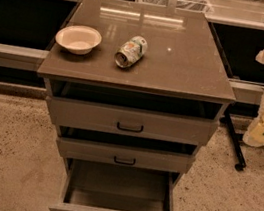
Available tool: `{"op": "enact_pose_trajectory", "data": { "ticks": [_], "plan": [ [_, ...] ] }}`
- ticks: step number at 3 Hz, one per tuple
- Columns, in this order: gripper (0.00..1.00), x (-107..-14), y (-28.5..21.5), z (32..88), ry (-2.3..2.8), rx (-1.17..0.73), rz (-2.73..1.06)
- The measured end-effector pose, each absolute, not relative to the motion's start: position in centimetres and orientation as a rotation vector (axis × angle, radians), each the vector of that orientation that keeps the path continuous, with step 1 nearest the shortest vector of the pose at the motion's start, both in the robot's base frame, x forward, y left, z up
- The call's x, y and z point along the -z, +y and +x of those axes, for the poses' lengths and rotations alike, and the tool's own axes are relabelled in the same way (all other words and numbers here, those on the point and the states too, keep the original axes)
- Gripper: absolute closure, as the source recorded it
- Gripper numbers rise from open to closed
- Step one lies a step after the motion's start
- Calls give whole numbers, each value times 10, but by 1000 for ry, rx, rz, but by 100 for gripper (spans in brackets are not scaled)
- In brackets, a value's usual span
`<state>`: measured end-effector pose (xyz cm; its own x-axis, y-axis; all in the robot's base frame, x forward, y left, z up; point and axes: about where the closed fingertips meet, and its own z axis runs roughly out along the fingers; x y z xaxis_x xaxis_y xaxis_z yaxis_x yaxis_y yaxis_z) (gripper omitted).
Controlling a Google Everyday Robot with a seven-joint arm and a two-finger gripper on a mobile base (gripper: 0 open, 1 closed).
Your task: Close bottom drawer
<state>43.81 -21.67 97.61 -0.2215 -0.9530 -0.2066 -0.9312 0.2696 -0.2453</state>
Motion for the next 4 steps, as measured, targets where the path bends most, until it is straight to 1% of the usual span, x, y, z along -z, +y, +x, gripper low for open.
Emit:
{"op": "enact_pose_trajectory", "data": {
  "ticks": [1, 2, 3, 4],
  "plan": [
    [0, -976, -217, 438, 2232, 98, -1725],
    [0, -929, -207, 438, 2265, -47, -1732],
    [0, -862, -188, 421, 2266, -240, -1692],
    [0, -790, -173, 401, 2224, -376, -1654]
  ]
}}
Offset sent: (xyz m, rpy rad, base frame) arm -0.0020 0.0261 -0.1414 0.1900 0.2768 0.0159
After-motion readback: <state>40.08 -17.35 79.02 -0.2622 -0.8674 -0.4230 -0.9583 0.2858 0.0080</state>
